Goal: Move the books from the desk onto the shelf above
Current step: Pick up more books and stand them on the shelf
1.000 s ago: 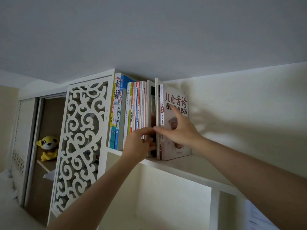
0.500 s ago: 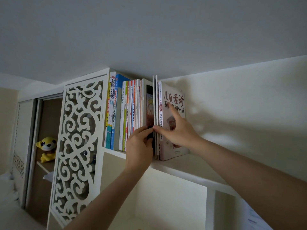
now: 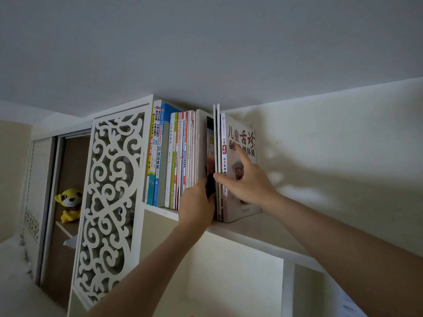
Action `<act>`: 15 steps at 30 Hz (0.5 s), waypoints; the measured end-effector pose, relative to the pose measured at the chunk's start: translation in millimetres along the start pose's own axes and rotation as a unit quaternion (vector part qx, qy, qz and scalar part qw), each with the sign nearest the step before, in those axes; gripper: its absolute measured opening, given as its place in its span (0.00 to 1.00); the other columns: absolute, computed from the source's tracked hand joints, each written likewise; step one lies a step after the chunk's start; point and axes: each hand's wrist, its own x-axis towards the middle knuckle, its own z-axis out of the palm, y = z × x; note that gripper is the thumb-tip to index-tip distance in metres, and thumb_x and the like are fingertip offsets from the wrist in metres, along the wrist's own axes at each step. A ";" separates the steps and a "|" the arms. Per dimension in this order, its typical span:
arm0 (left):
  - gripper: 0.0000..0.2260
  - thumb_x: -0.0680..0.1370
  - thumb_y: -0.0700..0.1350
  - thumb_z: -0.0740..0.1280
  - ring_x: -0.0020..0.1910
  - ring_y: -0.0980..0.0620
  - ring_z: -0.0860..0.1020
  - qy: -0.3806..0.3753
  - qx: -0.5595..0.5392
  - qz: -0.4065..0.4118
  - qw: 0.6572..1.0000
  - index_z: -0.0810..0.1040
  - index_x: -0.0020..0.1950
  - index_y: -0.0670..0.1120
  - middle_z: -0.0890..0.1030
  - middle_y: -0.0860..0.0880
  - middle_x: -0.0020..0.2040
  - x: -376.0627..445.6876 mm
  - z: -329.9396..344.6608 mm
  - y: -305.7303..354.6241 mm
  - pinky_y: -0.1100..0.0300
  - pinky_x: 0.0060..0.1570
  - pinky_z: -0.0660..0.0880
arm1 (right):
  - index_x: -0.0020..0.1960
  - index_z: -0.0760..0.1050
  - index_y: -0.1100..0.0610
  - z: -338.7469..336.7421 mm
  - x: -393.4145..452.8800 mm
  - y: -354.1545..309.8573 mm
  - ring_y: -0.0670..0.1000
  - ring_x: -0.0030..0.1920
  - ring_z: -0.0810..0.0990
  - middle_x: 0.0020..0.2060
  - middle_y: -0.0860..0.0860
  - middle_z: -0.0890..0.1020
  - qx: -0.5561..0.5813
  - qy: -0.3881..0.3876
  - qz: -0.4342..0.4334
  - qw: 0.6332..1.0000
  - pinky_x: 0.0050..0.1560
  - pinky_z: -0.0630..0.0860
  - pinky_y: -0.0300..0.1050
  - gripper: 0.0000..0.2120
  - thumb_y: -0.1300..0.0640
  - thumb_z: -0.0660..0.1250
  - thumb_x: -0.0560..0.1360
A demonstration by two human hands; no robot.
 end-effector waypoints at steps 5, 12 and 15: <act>0.06 0.81 0.41 0.60 0.43 0.50 0.80 -0.011 -0.082 -0.012 0.996 0.68 0.58 0.44 0.79 0.47 0.49 -5.7 -19.5 -10.1 0.59 0.37 0.79 | 0.73 0.42 0.32 -0.2 -0.4 1.3 0.53 0.67 0.70 0.69 0.51 0.69 -0.007 -0.007 0.001 1.000 0.66 0.70 0.51 0.44 0.33 0.67 0.69; 0.12 0.82 0.45 0.57 0.44 0.50 0.80 0.022 -0.088 0.020 0.996 0.62 0.65 0.47 0.77 0.48 0.52 -13.6 -50.3 -25.1 0.50 0.38 0.82 | 0.74 0.40 0.33 11.6 2.4 -4.1 0.54 0.61 0.76 0.67 0.52 0.72 -0.057 -0.024 0.005 0.998 0.62 0.75 0.54 0.46 0.24 0.60 0.65; 0.09 0.83 0.44 0.56 0.40 0.52 0.80 0.064 -0.090 0.030 0.993 0.63 0.63 0.47 0.78 0.49 0.46 -12.9 -72.5 -31.8 0.53 0.34 0.81 | 0.76 0.40 0.37 12.2 0.6 -7.7 0.55 0.66 0.74 0.74 0.49 0.65 -0.061 -0.036 0.030 0.997 0.62 0.75 0.51 0.49 0.22 0.59 0.64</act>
